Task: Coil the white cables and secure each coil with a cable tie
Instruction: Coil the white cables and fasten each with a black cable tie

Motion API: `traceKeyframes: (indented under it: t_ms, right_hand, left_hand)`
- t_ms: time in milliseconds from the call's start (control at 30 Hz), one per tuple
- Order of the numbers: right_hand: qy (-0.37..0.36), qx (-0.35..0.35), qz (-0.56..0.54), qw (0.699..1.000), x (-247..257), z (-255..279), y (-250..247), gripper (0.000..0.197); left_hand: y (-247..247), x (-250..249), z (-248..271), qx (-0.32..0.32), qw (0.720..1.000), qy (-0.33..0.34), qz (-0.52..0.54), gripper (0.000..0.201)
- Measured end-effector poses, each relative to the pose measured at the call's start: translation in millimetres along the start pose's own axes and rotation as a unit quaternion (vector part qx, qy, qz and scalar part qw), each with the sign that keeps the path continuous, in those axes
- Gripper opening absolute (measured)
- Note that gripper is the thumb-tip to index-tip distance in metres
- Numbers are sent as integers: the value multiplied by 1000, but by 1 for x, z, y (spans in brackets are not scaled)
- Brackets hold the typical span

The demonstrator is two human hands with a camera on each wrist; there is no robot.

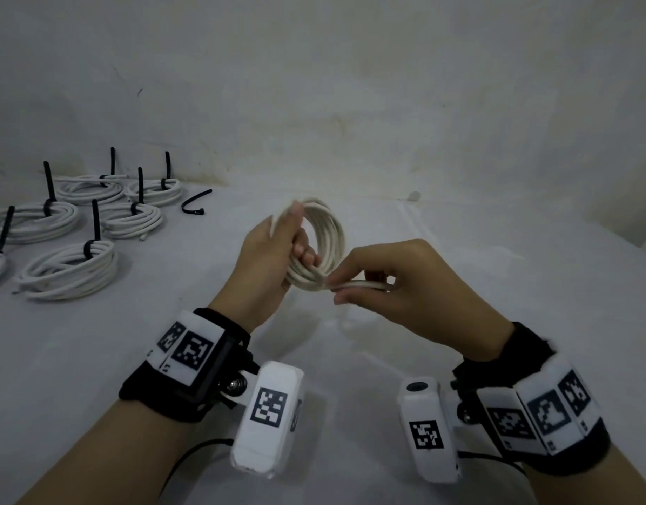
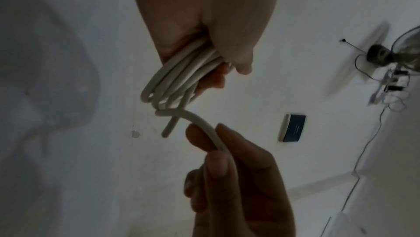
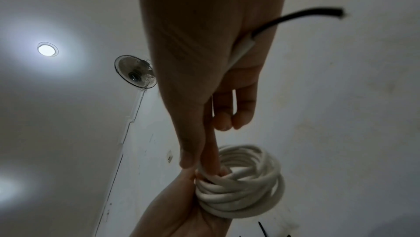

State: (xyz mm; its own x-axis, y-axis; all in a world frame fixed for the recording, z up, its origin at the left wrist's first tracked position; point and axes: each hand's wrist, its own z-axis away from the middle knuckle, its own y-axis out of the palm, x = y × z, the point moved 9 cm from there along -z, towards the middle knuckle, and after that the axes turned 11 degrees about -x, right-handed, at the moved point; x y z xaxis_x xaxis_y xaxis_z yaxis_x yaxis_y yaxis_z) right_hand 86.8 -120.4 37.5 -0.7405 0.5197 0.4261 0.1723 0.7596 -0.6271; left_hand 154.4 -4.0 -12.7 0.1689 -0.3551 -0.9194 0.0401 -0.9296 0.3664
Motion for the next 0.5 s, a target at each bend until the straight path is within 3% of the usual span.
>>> traceKeyframes:
  t_ms: [100, 233, 500]
  right_hand:
    - [-29, -18, -21, 999, 8, -1, 1, 6]
    - [-30, -69, -21, 997, 6, -2, -10, 11]
    - [-28, -171, 25, 985, -9, -2, -32, 9]
  left_hand:
    - [18, 10, 13, 76, 989, 13, -126, 35]
    - [39, 23, 31, 157, 979, -34, -124, 38]
    - [40, 25, 33, 167, 980, -98, -41, 38]
